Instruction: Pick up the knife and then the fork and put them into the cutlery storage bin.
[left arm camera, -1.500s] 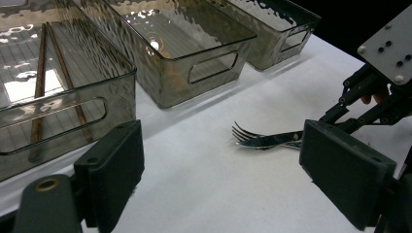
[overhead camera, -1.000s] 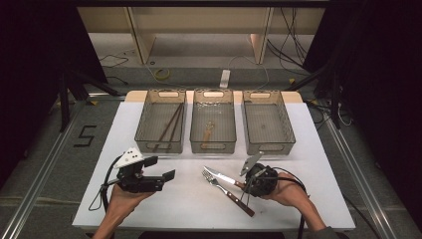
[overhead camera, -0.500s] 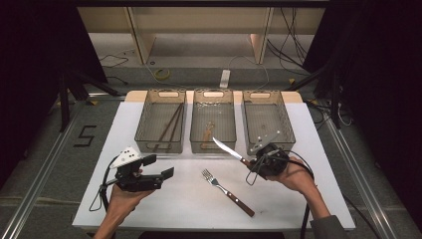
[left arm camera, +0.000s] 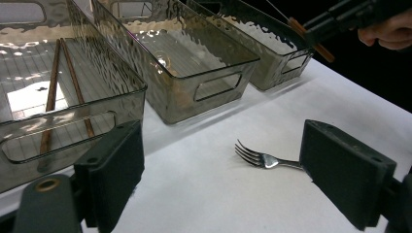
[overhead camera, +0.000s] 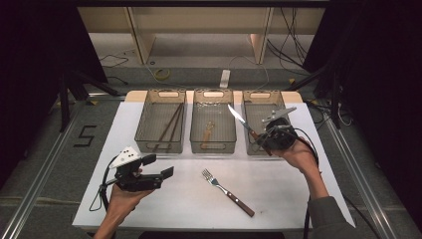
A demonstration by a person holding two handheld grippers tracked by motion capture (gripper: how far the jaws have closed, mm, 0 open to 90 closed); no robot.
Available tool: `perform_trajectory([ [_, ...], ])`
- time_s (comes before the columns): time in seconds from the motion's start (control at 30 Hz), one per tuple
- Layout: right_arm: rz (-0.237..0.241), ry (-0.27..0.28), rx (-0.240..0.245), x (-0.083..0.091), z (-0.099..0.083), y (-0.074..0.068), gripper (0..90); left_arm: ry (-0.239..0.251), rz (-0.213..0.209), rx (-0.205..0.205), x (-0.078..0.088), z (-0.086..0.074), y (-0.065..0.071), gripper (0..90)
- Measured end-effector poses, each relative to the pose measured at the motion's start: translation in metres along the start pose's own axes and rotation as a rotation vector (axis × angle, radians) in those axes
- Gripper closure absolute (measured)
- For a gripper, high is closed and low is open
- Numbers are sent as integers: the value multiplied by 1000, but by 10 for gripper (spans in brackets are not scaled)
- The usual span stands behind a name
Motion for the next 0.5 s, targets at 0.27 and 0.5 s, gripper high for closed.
perform_trajectory([
  [0.27,-42,4,-64,-6,11,22,768,6,1,-2,1,0,0,159],
  [0.5,-56,18,-106,-8,15,32,768,6,3,-6,1,1,0,159],
])
Point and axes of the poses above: each handheld gripper's, and its own axes: x roughly backward along the jaws, z roughly out of its top, y roughly to its right, the point moved 1 cm from there along -x, roughly forward along the jaws, and after that the axes turned 4 degrees about x, right-handed, at the moved point
